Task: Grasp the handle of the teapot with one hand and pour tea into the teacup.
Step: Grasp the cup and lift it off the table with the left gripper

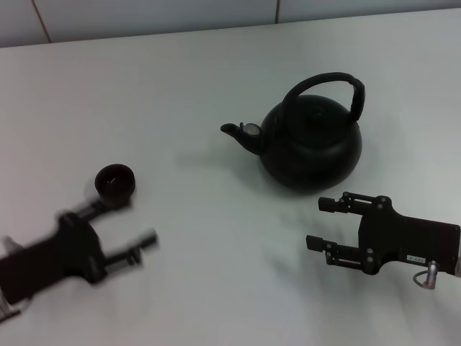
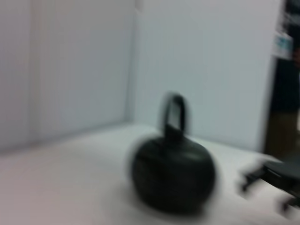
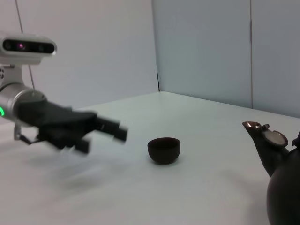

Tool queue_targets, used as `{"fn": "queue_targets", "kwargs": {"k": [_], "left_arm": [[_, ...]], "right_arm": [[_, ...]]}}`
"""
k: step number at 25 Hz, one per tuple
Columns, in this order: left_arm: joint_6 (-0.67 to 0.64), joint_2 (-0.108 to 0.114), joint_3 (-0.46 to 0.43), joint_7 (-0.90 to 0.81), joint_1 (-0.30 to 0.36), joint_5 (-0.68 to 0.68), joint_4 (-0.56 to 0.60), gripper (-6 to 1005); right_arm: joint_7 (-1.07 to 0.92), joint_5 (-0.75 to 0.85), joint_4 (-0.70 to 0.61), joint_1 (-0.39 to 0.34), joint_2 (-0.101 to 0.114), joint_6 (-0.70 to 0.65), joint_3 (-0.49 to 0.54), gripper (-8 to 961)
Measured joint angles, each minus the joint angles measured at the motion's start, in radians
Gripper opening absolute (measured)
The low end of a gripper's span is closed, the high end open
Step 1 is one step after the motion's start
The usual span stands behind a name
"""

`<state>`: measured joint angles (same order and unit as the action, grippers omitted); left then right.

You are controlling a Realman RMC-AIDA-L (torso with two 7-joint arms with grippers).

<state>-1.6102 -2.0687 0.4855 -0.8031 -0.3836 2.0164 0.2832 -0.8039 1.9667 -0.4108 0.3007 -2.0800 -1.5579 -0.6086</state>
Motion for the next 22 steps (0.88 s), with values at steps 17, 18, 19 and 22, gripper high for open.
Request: {"fn": "queue_targets", "kwargs": {"k": [17,18,19,22], "left_arm": [[0.079,0.002,-0.179,0.187,0.039,-0.12,-0.041,800],[0.084,0.002,-0.176,0.192,0.039,-0.119,-0.041,800],[0.092,0.002,-0.17,0.196,0.039,-0.118,-0.041,799],[0.201,0.003,-0.09,0.201,0.035,-0.116,-0.036,799]], "right_arm": [[0.0,-0.005,0.007,0.006,0.0,-0.01,0.006,676],[0.0,-0.005,0.008,0.006,0.0,-0.01,0.007,676],[0.0,-0.005,0.009,0.006,0.0,-0.009,0.007,676],[0.0,-0.005,0.009,0.006,0.0,-0.006,0.007,676]]}}
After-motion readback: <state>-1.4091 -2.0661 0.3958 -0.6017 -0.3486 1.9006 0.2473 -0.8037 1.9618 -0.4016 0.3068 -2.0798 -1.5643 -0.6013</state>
